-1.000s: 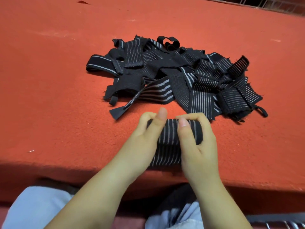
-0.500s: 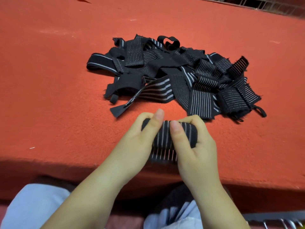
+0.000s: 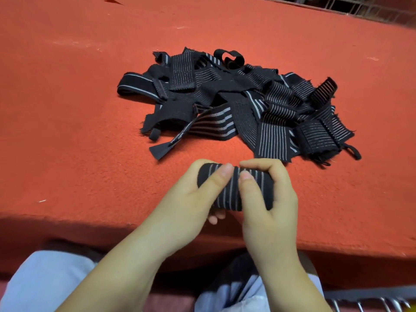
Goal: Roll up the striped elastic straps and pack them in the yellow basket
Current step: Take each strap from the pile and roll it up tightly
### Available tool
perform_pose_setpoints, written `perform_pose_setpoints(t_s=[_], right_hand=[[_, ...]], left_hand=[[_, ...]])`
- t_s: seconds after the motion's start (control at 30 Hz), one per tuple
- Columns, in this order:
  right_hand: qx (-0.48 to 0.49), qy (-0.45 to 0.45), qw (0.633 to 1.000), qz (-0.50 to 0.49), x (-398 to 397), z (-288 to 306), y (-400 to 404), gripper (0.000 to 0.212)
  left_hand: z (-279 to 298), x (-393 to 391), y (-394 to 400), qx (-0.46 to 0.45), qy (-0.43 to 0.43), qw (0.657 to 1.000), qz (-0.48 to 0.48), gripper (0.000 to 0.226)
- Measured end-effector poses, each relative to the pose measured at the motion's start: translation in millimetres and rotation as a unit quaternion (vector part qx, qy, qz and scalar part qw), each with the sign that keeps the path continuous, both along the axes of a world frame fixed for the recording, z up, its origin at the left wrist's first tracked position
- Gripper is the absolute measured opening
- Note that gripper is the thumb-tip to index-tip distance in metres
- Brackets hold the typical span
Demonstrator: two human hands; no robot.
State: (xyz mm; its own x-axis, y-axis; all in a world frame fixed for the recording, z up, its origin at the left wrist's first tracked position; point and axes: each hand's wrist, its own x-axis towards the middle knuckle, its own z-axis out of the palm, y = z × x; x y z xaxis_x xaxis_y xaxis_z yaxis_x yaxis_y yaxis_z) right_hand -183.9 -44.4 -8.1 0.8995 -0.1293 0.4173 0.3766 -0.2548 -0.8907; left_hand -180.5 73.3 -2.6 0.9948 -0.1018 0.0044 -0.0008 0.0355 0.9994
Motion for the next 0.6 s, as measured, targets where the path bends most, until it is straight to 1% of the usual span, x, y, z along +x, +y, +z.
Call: perform_pose_setpoints(t_s=[0.03,0.07,0.1,0.13,0.17,0.2,0.23,0.27,0.3,0.33,0.37,0.4,0.43,0.47,0.5,0.53,0.57,0.6], right_hand=[[0.049,0.057,0.997,0.016,2,2,1,0.019],[0.087,0.132,0.987,0.035,5,5,0,0.021],[0.115,0.209,0.97,0.055,8,6,-1,0.022],[0.143,0.269,0.95,0.069,10,7,-2,0.025],[0.161,0.297,0.939,0.068,13,6,-3,0.028],[0.156,0.286,0.944,0.053,13,6,-3,0.03],[0.13,0.233,0.964,0.027,11,5,-3,0.031],[0.087,0.152,0.984,-0.008,8,5,-1,0.031],[0.046,0.071,0.996,-0.032,4,4,1,0.027],[0.014,0.016,0.999,-0.048,0,3,4,0.023],[-0.008,-0.022,0.998,-0.051,-3,2,6,0.017],[-0.022,-0.041,0.998,-0.053,-4,0,8,0.014],[-0.031,-0.045,0.997,-0.048,-6,-2,10,0.013],[-0.026,-0.034,0.998,-0.042,-7,-3,11,0.014],[-0.007,-0.009,1.0,-0.027,-5,-2,11,0.017],[0.03,0.034,0.999,-0.007,-4,1,11,0.02],[0.07,0.086,0.994,0.021,-1,3,9,0.023],[0.117,0.155,0.98,0.045,2,4,7,0.022]], left_hand=[[-1,-1,2,0.05,-0.056,0.997,0.01,0.028],[-3,-3,5,0.118,-0.125,0.985,0.015,0.025],[-6,-5,7,0.187,-0.187,0.964,0.015,0.026],[-7,-6,9,0.238,-0.232,0.943,0.015,0.024],[-9,-7,9,0.264,-0.254,0.93,0.019,0.022],[-9,-7,8,0.264,-0.254,0.93,0.02,0.022],[-10,-8,6,0.243,-0.242,0.939,0.019,0.024],[-8,-8,4,0.2,-0.213,0.956,0.019,0.028],[-6,-8,1,0.134,-0.17,0.976,0.021,0.033],[-3,-8,-1,0.049,-0.11,0.993,0.022,0.038],[-1,-7,-4,-0.032,-0.035,0.999,0.02,0.042],[1,-6,-5,-0.079,0.034,0.996,0.015,0.044],[1,-4,-5,-0.089,0.072,0.993,0.01,0.045],[1,-2,-5,-0.082,0.079,0.993,0.007,0.042],[1,-2,-5,-0.074,0.059,0.995,0.016,0.04],[0,-3,-5,-0.053,0.021,0.998,0.036,0.038],[-2,-3,-3,-0.008,-0.037,0.997,0.06,0.037],[-4,-4,-1,0.061,-0.097,0.99,0.077,0.035]])
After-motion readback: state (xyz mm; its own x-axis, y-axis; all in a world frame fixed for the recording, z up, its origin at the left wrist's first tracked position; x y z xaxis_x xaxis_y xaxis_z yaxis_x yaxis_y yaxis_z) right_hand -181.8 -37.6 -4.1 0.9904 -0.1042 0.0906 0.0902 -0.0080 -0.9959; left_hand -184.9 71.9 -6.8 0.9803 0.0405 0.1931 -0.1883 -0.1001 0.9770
